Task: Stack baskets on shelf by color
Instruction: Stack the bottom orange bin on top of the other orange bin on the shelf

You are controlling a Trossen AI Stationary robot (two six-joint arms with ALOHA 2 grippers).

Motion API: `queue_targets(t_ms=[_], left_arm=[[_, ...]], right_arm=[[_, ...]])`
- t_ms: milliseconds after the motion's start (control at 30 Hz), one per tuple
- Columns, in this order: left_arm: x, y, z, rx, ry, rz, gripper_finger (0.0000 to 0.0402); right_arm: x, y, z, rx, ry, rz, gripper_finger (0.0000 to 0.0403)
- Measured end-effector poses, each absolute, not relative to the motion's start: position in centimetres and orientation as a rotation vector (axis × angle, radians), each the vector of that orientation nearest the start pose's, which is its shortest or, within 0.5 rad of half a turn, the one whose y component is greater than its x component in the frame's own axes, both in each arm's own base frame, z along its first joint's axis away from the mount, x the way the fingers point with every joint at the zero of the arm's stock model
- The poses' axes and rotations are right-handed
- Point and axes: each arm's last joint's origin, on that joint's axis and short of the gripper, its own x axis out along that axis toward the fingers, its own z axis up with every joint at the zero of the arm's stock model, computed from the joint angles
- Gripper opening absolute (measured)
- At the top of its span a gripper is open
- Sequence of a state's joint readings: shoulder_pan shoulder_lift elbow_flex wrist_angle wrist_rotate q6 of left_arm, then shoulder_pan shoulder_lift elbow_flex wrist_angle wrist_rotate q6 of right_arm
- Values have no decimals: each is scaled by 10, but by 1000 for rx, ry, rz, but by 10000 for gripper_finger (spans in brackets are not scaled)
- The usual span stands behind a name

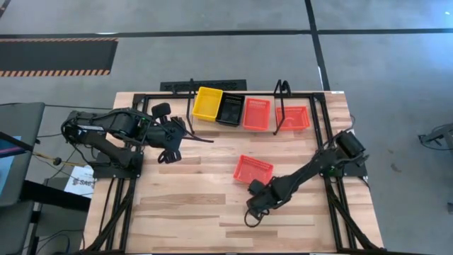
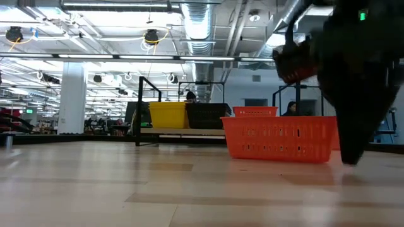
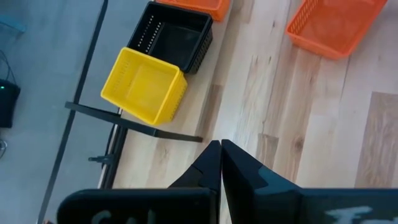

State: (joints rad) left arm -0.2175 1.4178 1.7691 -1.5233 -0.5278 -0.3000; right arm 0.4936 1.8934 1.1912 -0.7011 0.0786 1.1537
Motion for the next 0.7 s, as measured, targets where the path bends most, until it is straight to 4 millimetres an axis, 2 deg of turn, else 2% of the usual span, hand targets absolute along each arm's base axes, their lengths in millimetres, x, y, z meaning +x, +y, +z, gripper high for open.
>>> queue_targets(t_ms=[267, 700], left_arm=[[224, -35, 419, 158, 1030, 431, 0], [225, -35, 420, 146, 1021, 435, 0]], right_arm=[[296, 138, 151, 410, 1348, -646, 0], [298, 110, 151, 247, 1373, -723, 0]])
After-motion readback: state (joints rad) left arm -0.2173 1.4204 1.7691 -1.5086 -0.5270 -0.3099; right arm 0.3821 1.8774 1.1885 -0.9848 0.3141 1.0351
